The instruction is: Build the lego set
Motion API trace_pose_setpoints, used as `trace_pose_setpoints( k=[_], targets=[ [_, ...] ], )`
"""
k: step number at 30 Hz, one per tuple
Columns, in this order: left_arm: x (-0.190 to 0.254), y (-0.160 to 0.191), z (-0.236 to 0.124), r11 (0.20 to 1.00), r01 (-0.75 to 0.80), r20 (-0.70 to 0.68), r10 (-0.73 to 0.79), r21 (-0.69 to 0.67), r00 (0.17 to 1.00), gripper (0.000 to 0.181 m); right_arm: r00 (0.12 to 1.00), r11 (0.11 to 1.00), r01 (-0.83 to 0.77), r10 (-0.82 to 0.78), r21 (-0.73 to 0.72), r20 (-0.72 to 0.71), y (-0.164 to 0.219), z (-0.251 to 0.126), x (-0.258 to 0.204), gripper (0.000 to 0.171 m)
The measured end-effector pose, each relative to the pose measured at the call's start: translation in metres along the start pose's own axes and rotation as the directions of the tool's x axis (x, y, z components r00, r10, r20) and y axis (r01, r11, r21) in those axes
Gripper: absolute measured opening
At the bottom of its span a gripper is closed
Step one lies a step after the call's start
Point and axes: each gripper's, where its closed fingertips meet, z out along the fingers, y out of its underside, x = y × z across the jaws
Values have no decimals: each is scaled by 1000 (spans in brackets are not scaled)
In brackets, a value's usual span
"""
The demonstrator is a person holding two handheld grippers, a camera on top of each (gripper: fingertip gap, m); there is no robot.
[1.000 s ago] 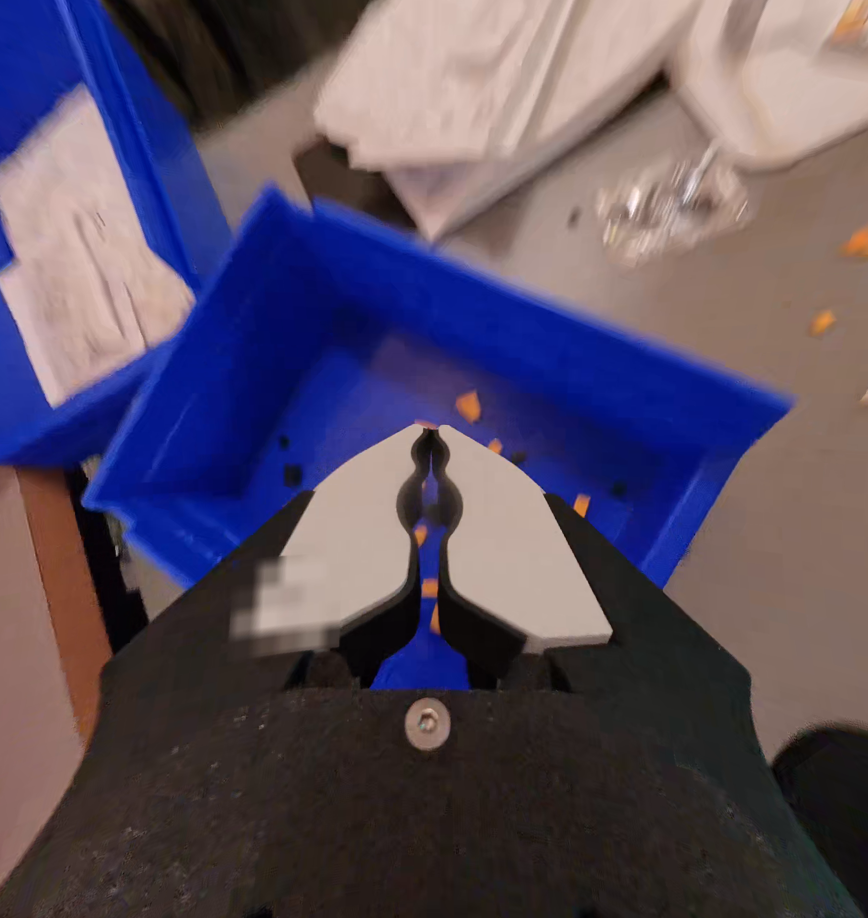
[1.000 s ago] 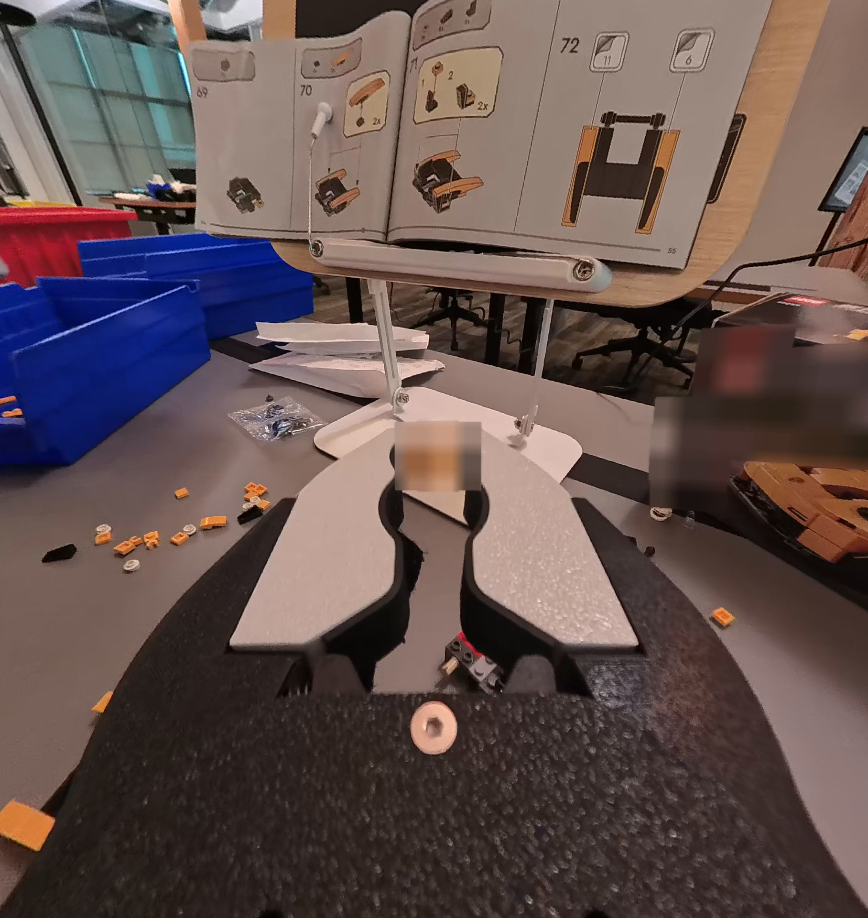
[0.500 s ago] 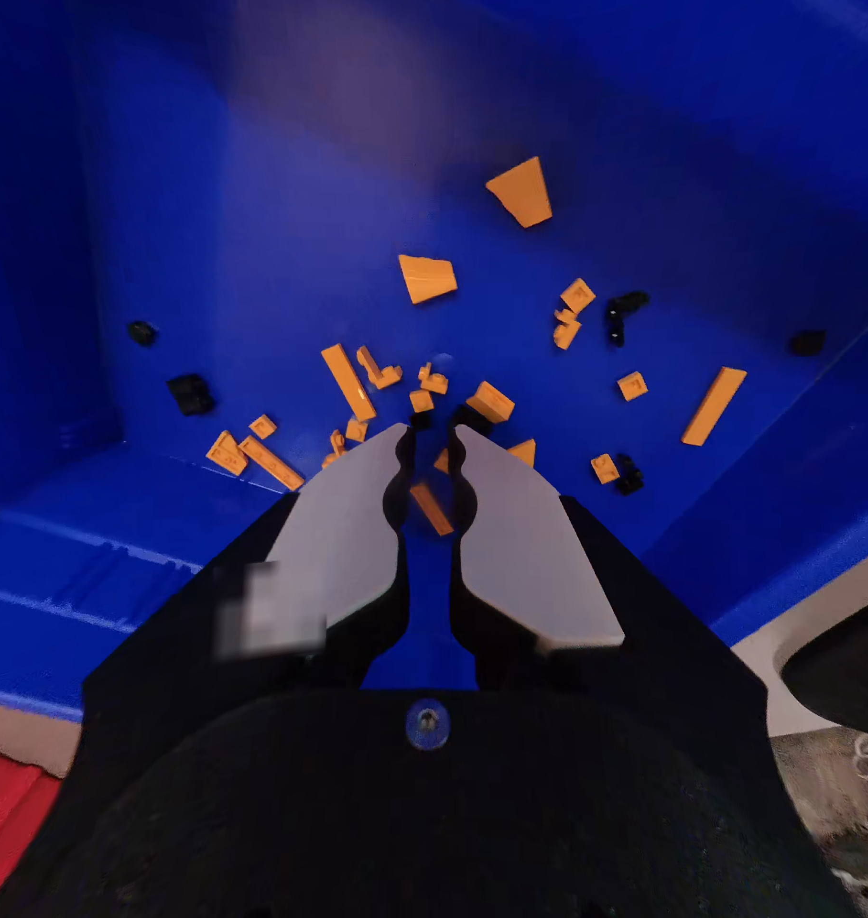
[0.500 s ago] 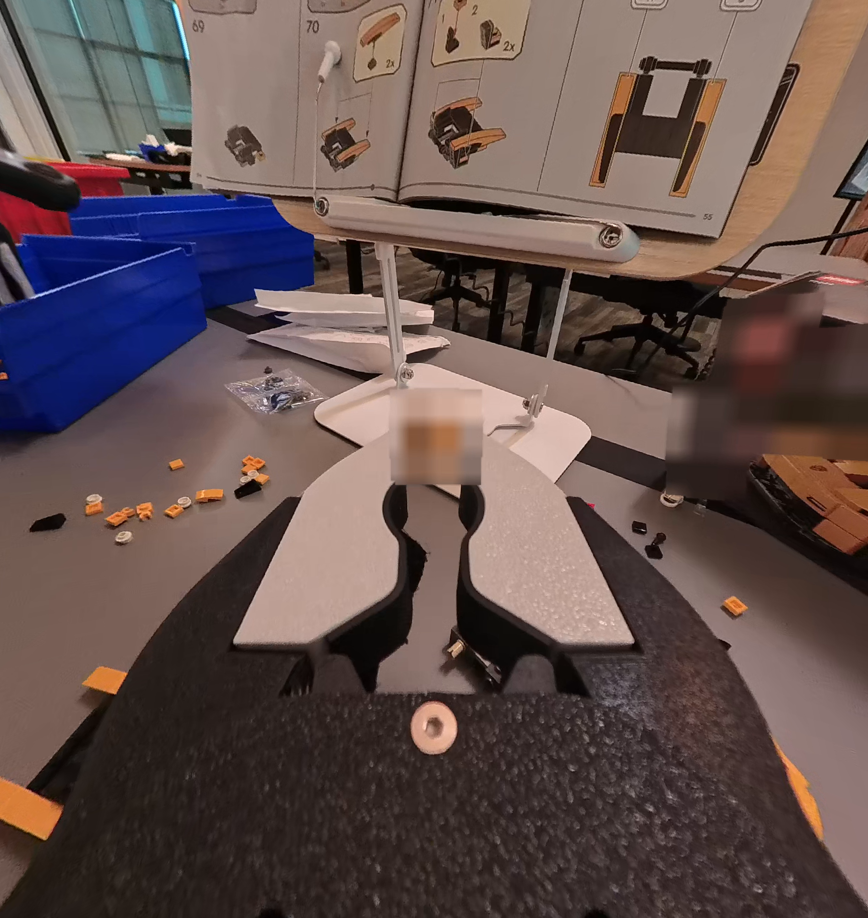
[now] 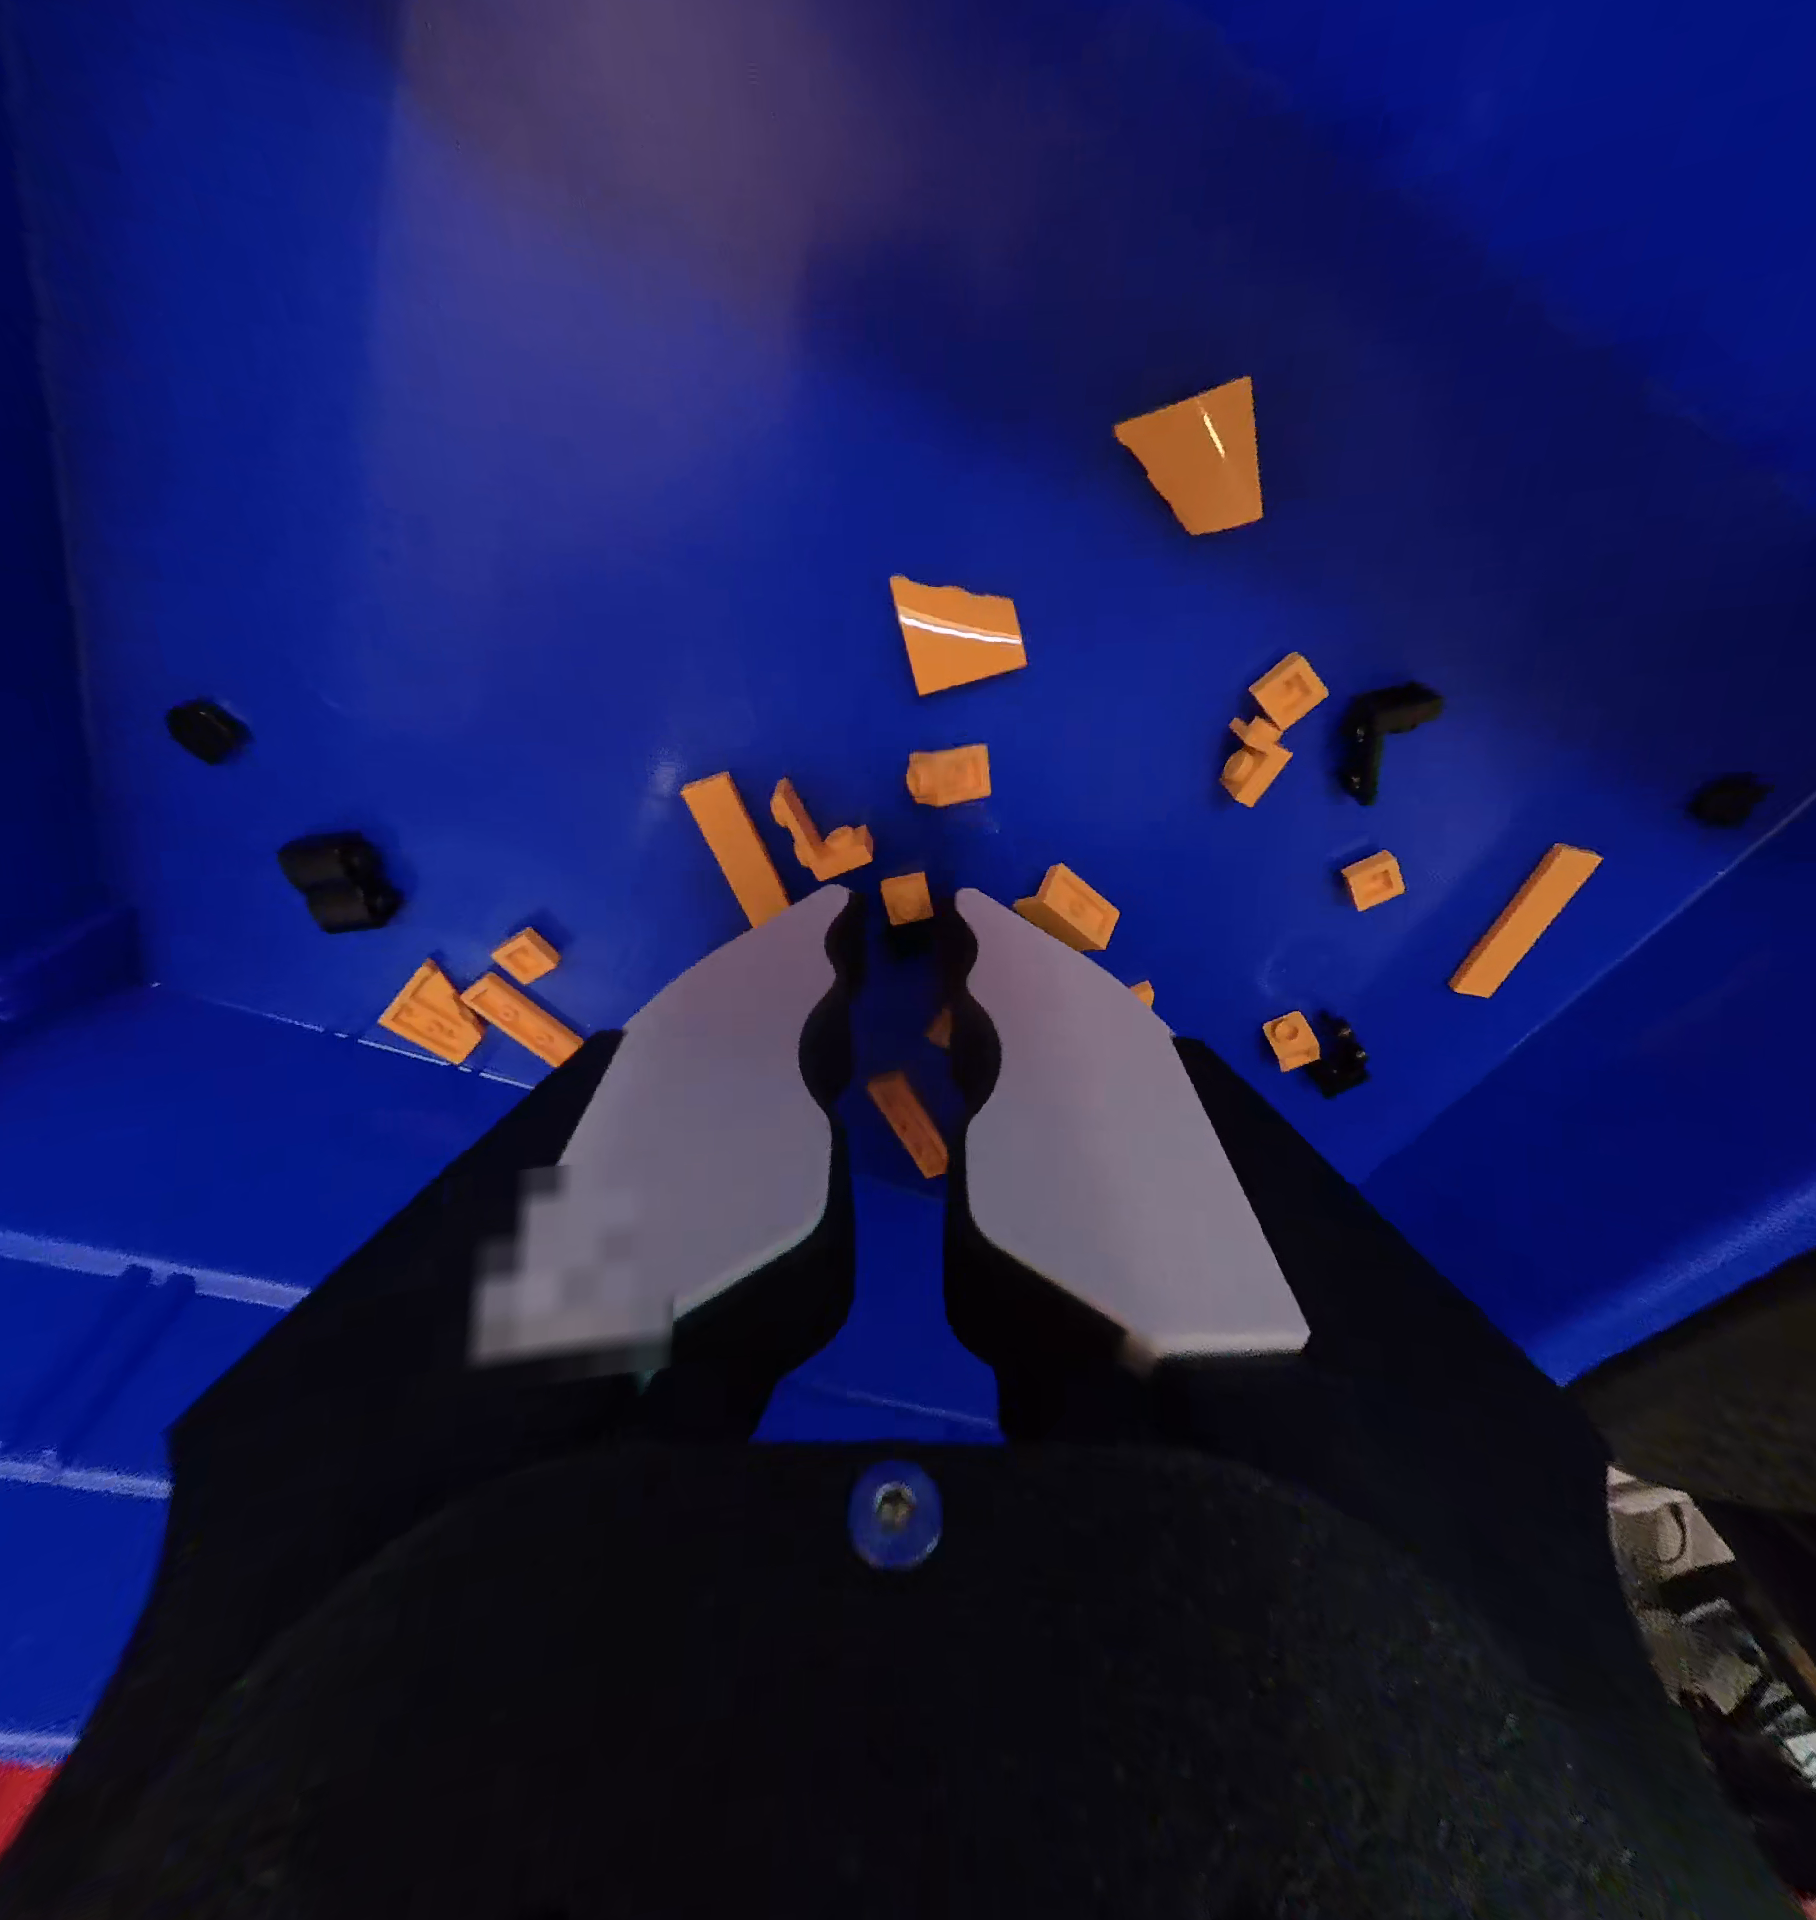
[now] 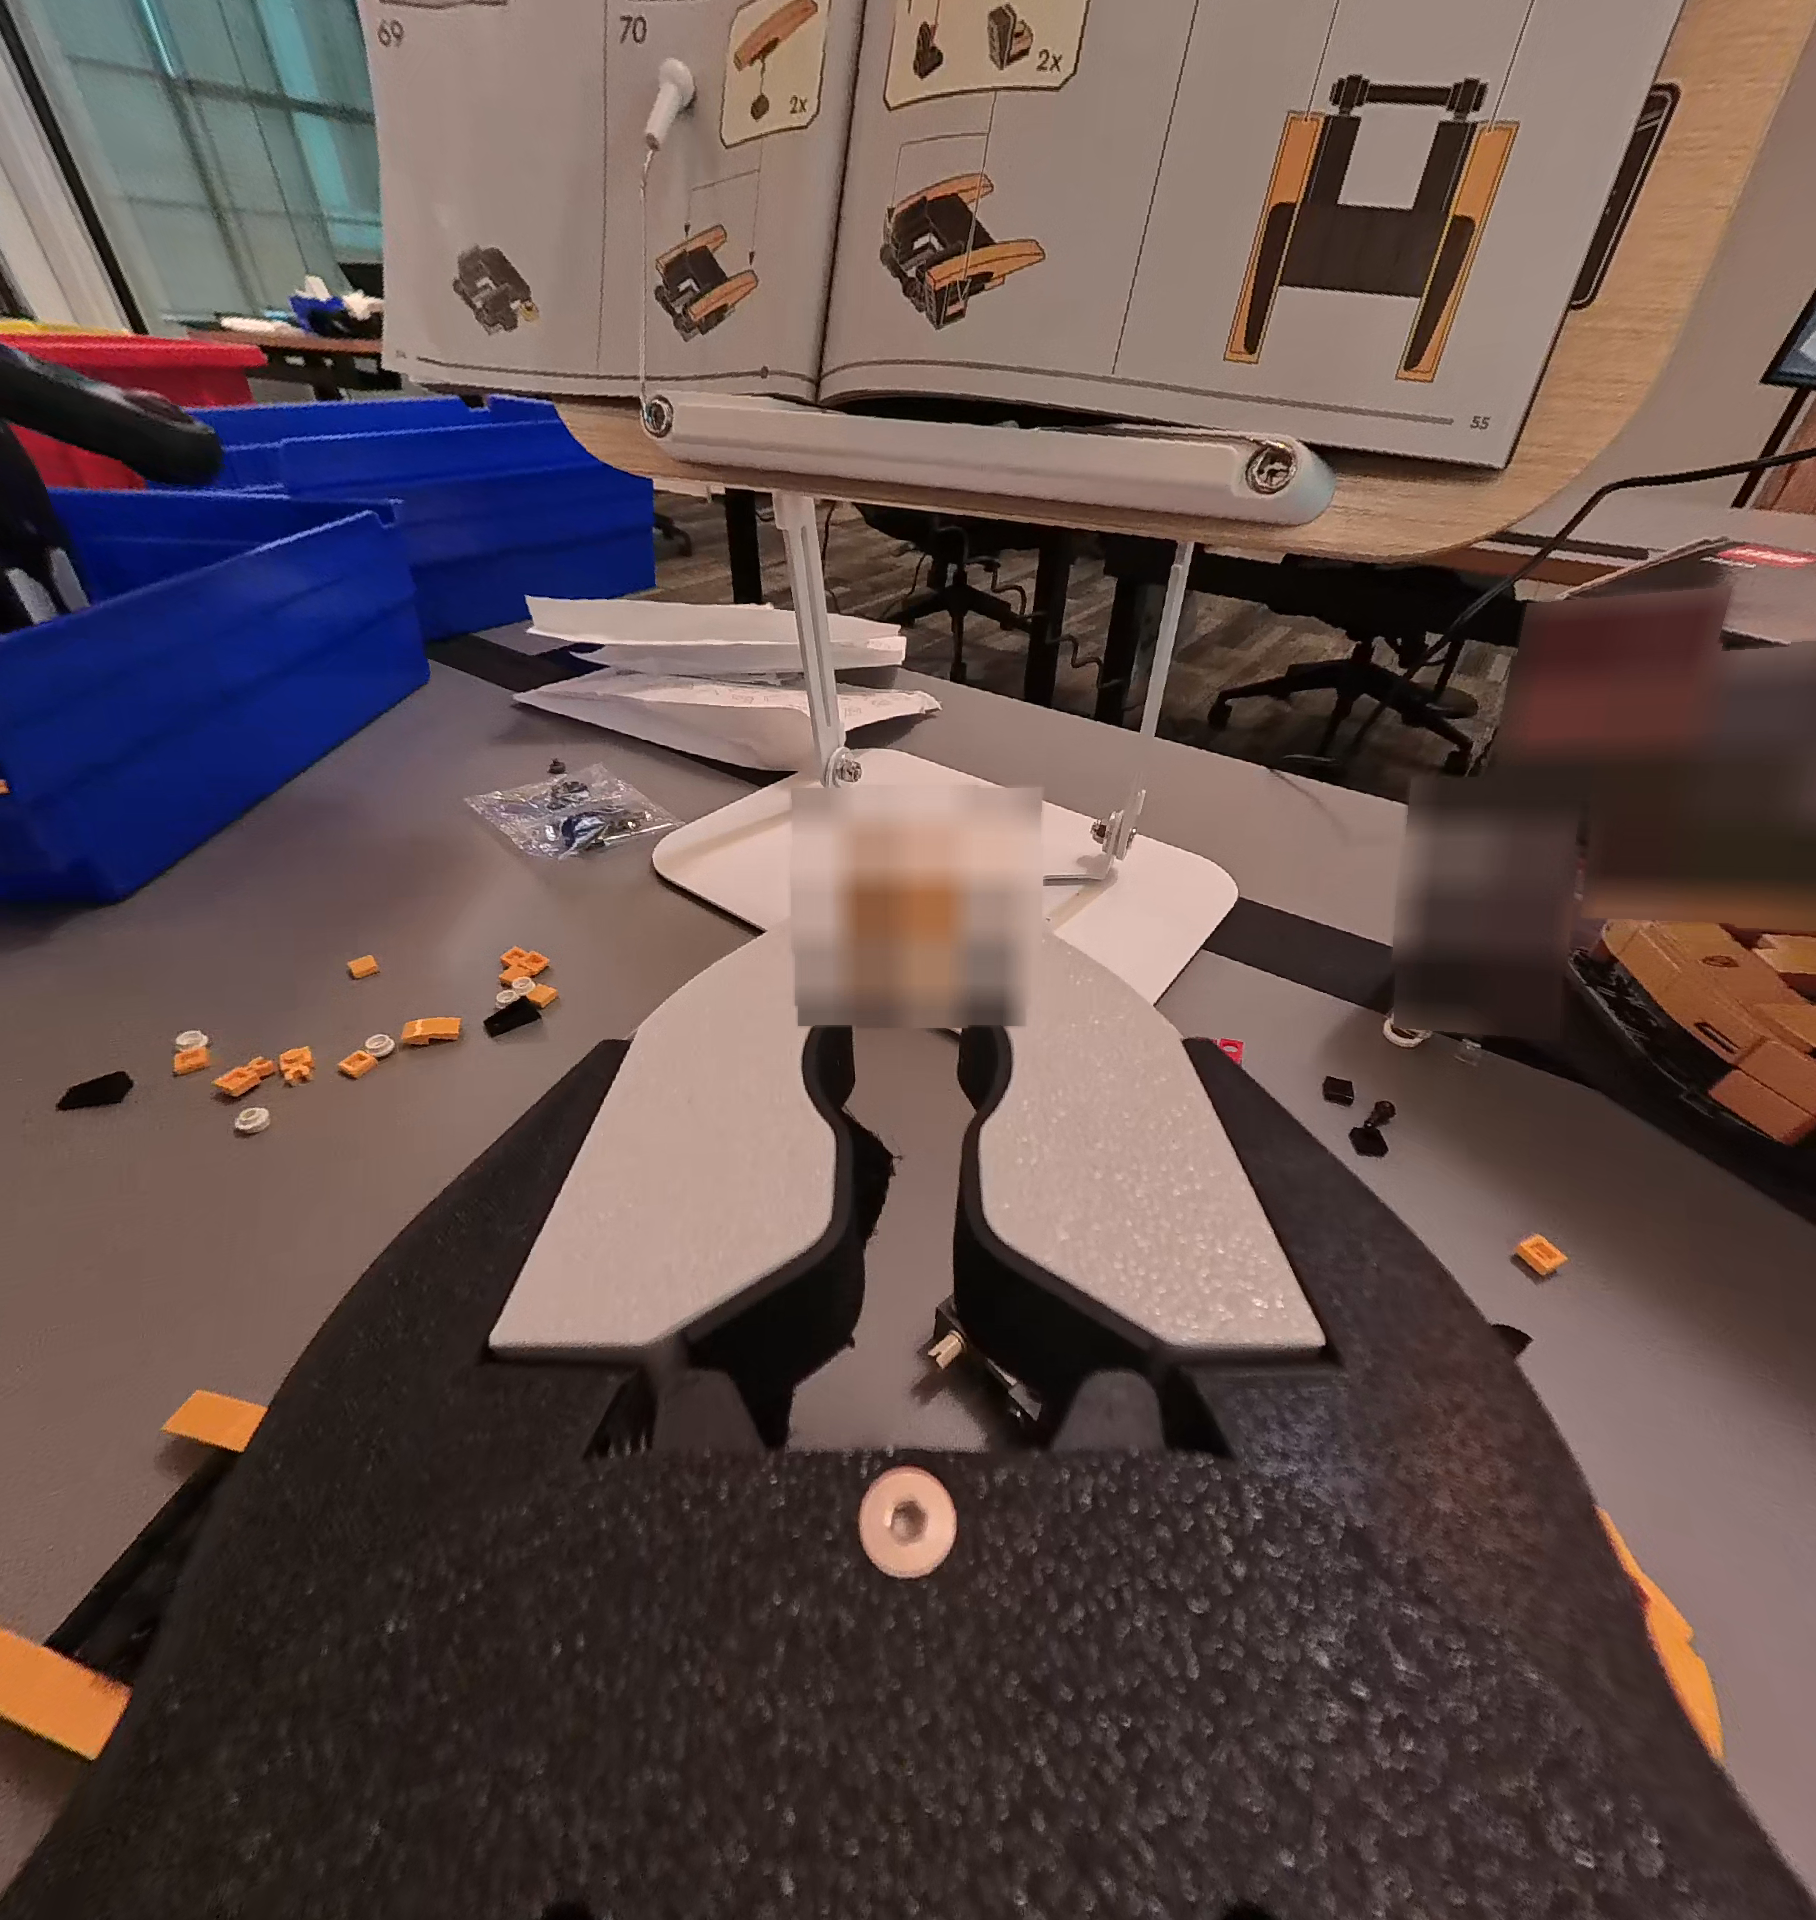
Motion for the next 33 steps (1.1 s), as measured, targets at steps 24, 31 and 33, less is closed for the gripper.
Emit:
trace_pose_setpoints(
  k=[24, 31, 33],
  targets=[
    [357, -66, -23, 622, -747, 12, 766, 234, 642, 7, 998, 998, 50, -52, 46, 46, -24, -10, -6, 11],
    [383, -70, 5, 585, -789, 16, 801, 188, 598, 8, 949, 996, 78, -58, -52, 309, -8, -11, -39, 12],
    [385, -70, 8, 578, -794, 18, 806, 189, 591, 11, 885, 979, 147, -67, -141, 460, 12, -17, -61, 15]
  ],
)
